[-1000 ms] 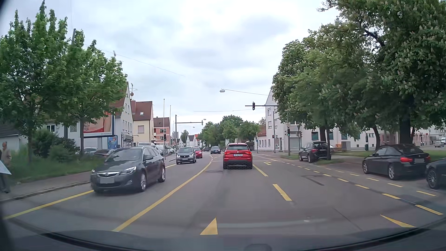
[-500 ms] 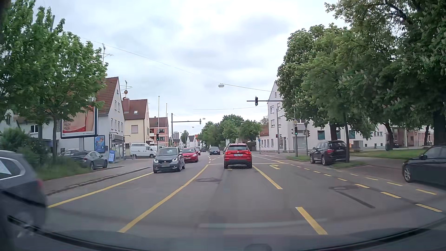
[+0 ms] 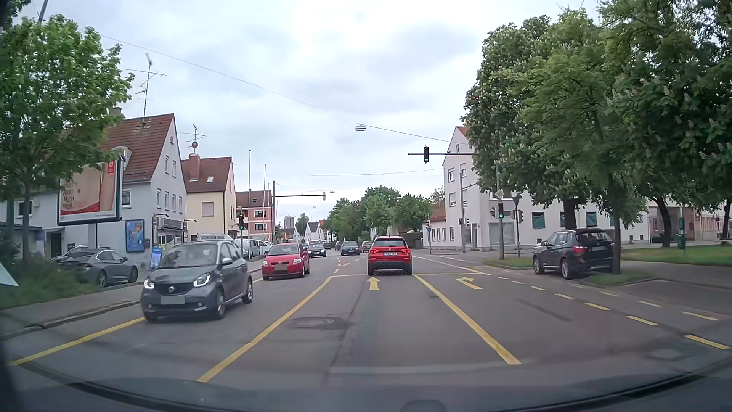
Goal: Follow the waypoints while adhering to traffic rules and regulations
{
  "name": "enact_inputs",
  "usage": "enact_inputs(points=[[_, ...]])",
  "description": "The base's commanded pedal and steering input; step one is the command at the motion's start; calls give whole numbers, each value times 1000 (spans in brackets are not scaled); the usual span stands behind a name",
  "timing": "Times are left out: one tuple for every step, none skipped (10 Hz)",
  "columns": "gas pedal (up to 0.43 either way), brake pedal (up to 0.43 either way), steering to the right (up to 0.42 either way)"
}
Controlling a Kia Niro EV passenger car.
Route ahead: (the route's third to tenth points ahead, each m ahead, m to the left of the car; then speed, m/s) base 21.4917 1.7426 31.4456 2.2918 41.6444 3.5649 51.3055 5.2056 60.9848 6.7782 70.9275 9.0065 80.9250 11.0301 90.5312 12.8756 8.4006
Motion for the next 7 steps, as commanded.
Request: enact_inputs(points=[[228, 0, -2], [228, 0, -2], [228, 0, -2], [228, 0, -2], [228, 0, -2], [220, 0, -2], [220, 0, -2]])
